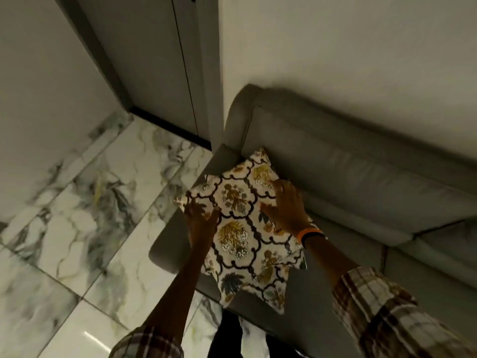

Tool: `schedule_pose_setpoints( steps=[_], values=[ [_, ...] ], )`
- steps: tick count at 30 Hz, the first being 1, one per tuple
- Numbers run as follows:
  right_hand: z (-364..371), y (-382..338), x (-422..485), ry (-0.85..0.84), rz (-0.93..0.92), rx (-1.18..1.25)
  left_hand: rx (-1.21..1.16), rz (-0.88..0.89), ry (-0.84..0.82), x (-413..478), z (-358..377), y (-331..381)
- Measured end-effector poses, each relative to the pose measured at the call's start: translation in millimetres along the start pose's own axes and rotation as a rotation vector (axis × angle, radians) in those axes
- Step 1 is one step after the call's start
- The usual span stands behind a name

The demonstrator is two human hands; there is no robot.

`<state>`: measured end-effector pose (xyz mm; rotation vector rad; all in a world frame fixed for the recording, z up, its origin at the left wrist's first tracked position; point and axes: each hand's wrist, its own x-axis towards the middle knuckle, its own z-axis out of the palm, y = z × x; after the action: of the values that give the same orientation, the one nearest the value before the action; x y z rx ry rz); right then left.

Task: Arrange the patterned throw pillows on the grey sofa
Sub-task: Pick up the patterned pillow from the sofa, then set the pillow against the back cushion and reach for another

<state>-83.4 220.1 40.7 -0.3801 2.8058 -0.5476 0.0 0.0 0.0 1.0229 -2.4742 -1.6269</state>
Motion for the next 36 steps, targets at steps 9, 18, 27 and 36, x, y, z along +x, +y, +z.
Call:
schedule_pose_setpoints(
  steps=[9,18,27,36],
  values=[
    [57.1,97.8,39.4,-0.177,0.506,0.803,-0.605,-0.493,0.021,-7.1,58.8,-68.7],
    [-41.3,219.5,-97.0,0.192,0.484,1.266,-0.512,0.097,-0.127,-90.6,163.0,54.4],
    [-90.9,454.8,-226.6,0.45,0.623,1.125,-0.219,0.301,-0.683,-149.5,405.5,105.2],
    [-1.1,612.9,-241.7,0.3,0.619,1.096,0.005,0.147,-1.036,-158.1,556.2,36.0]
  ],
)
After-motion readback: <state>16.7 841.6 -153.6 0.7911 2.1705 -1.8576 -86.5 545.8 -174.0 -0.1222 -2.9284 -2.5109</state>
